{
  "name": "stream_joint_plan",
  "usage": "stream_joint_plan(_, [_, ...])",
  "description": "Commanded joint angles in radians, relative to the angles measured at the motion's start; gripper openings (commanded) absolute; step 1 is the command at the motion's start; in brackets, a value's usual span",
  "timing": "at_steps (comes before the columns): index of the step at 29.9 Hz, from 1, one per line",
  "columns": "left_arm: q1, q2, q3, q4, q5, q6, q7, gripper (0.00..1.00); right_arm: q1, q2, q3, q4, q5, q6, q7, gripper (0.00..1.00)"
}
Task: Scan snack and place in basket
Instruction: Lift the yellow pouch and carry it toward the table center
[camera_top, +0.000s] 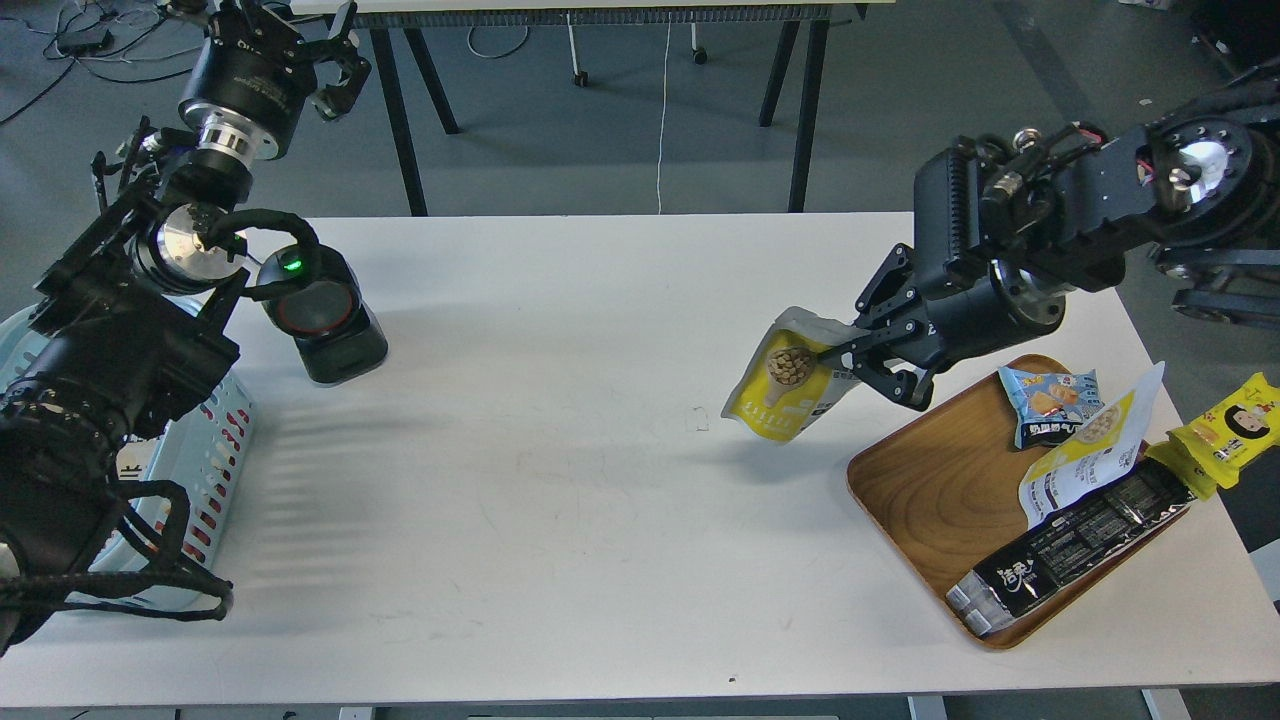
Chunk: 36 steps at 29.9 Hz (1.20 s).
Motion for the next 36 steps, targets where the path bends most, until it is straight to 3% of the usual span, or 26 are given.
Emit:
stream_joint_plan(1, [-0.001,-0.002,0.000,0.000,0.000,0.000,0.000,1.00,-0.006,0.072,0.023,-0.036,0.064,-0.001,0.000,0.00])
stream_joint_plan(18, [-0.009,-0.051,-0.002,0.000,0.000,0.000,-0.003,1.00,-0.149,0.488,0.049,-0.369,0.188,-0.003,0.000,0.00])
stream_joint_plan(28, [-0.009,-0.048,0.000,0.000,0.000,0.000,-0.003,1.00,-0.187,0.546,0.047,-0.414,0.188,-0.003,0.000,0.01])
stream_joint_plan(36, [-0.006,-0.043,0.000,0.000,0.000,0.000,-0.003,1.00,-0.187,0.552,0.047,-0.418,0.190,-0.003,0.000,0.19])
